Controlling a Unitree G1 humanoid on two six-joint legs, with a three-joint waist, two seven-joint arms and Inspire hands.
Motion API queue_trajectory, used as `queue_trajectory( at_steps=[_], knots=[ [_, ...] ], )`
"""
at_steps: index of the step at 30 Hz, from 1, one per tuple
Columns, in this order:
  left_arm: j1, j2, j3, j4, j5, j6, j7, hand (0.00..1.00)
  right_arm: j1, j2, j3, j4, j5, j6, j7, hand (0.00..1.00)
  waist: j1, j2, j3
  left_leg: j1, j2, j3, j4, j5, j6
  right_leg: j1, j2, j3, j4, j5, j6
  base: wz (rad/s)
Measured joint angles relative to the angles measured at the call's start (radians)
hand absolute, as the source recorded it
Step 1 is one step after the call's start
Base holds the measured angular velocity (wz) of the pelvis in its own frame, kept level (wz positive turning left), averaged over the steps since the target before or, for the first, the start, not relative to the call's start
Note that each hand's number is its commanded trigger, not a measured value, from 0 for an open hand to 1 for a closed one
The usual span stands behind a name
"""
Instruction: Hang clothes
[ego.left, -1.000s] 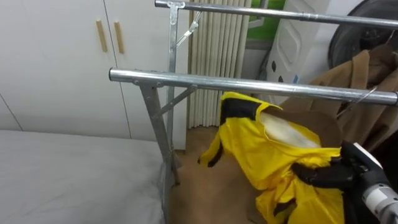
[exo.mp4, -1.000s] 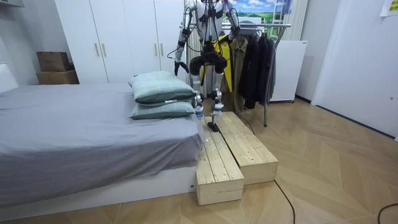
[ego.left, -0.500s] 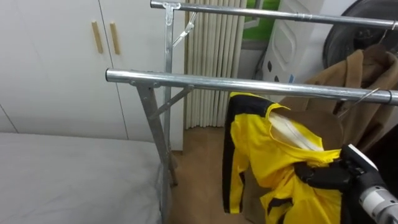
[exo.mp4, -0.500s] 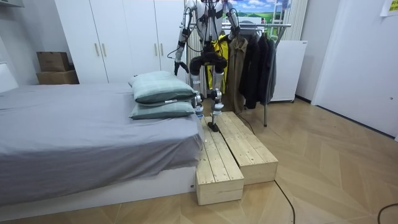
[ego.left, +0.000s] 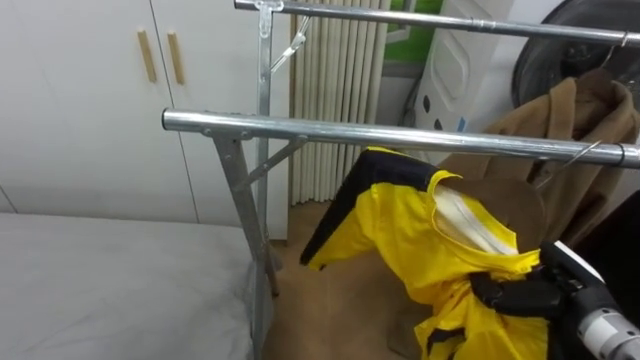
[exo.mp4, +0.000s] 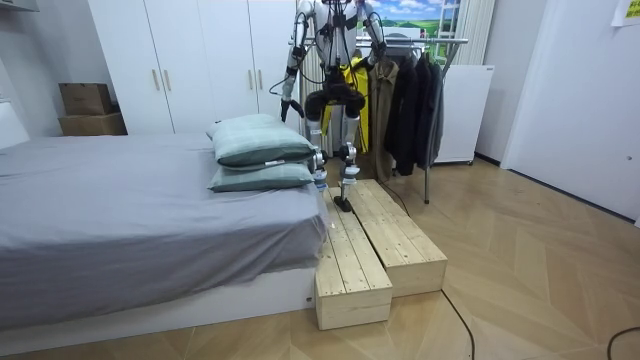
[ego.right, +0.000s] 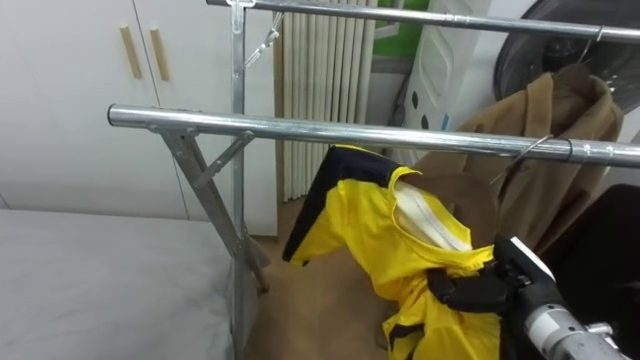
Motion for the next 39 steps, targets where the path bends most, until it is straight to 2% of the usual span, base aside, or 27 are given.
queue_trajectory(
  at_steps=[13, 16, 21, 27, 31, 34, 39],
  knots=[
    [-0.002, 0.0, 0.002, -0.002, -0.002, -0.007, 0.001, 0.0, 0.016, 0.001, -0.001, 0.0, 0.016, 0.0, 0.011, 0.0, 0.003, -0.002, -0.0013, 0.011, 0.0, 0.007, -0.001, 0.0, 0.0, 0.004, 0.004, 0.02, 0.002, 0.0, 0.0, -0.04],
    [0.0, 0.0, 0.0, -0.002, -0.004, -0.006, 0.005, 0.0, 0.028, 0.025, -0.001, 0.0, 0.093, 0.0, 0.003, 0.0, 0.003, -0.002, -0.001, 0.015, 0.0, 0.007, -0.001, 0.0, 0.0, 0.007, 0.006, 0.023, 0.002, 0.0, 0.0, -0.04],
    [-0.001, -0.001, -0.001, -0.003, -0.023, -0.006, 0.019, 0.0, 0.066, 0.097, -0.009, 0.001, 0.239, 0.0, -0.025, 0.0, 0.003, 0.001, 0.0008, 0.017, 0.001, 0.006, -0.005, 0.0, 0.0, 0.011, 0.005, 0.008, -0.002, 0.0, 0.0, 0.05],
    [0.002, -0.018, -0.004, -0.003, -0.022, -0.006, 0.016, 0.0, 0.087, 0.153, 0.008, 0.098, 0.287, 0.001, -0.03, 0.0, 0.005, 0.005, 0.0009, 0.012, 0.0, 0.006, -0.006, 0.0, 0.0, 0.004, 0.003, 0.009, 0.002, 0.0, 0.0, 0.01],
    [0.005, -0.02, -0.005, -0.002, -0.022, -0.005, 0.014, 0.0, 0.087, 0.16, 0.011, 0.119, 0.318, 0.002, -0.03, 0.0, 0.006, 0.008, -0.0009, 0.008, 0.0, 0.006, -0.006, 0.0, 0.0, 0.0, 0.003, 0.008, 0.003, 0.0, 0.0, 0.0],
    [0.008, -0.02, -0.011, -0.002, -0.024, -0.006, 0.015, 0.0, 0.09, 0.16, 0.011, 0.119, 0.404, 0.002, -0.03, 0.0, 0.004, 0.012, -0.0029, 0.008, 0.0, 0.006, -0.006, 0.0, 0.0, 0.001, 0.003, 0.003, 0.003, 0.0, 0.0, 0.01],
    [0.007, -0.03, -0.033, 0.001, -0.034, -0.006, 0.017, 0.0, 0.103, 0.176, 0.011, 0.118, 0.545, -0.011, -0.031, 0.0, 0.004, 0.033, -0.0056, 0.012, 0.0, 0.002, -0.006, 0.0, 0.0, 0.004, 0.002, 0.002, 0.004, 0.0, 0.0, 0.0]
  ],
)
